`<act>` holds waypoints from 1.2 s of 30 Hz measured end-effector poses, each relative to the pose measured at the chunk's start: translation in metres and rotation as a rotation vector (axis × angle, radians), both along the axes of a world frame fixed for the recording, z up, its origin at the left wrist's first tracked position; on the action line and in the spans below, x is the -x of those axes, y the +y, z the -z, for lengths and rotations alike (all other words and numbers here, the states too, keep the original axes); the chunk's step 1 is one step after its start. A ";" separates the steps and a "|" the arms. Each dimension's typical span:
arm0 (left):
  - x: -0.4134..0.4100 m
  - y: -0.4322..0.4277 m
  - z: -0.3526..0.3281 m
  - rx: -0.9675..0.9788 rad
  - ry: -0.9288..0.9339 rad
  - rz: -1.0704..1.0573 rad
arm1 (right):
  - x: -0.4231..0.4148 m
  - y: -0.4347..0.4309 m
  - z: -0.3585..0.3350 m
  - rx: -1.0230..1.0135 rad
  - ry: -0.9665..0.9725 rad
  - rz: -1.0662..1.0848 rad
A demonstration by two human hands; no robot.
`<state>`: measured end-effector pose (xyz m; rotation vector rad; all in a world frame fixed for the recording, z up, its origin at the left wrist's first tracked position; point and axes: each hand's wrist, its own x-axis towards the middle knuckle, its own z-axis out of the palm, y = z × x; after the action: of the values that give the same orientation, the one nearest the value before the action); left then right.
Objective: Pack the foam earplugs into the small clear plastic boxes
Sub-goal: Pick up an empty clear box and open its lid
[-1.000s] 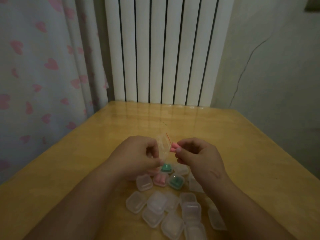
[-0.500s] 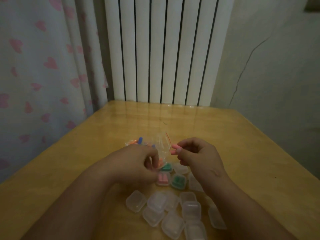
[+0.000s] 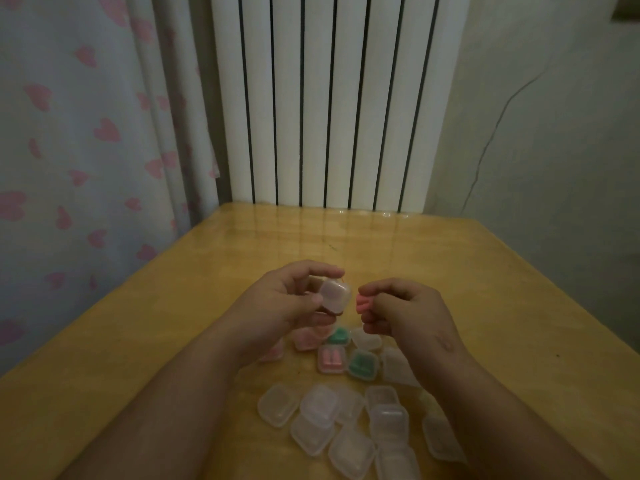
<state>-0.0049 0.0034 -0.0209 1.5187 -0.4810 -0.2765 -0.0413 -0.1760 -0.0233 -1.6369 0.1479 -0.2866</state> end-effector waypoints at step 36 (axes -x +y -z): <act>0.000 -0.007 0.005 -0.101 -0.221 -0.114 | 0.004 0.004 0.001 0.224 -0.044 -0.052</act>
<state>-0.0053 -0.0036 -0.0260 1.6782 -0.5590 -0.0449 -0.0457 -0.1717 -0.0247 -1.8523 0.0403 -0.3074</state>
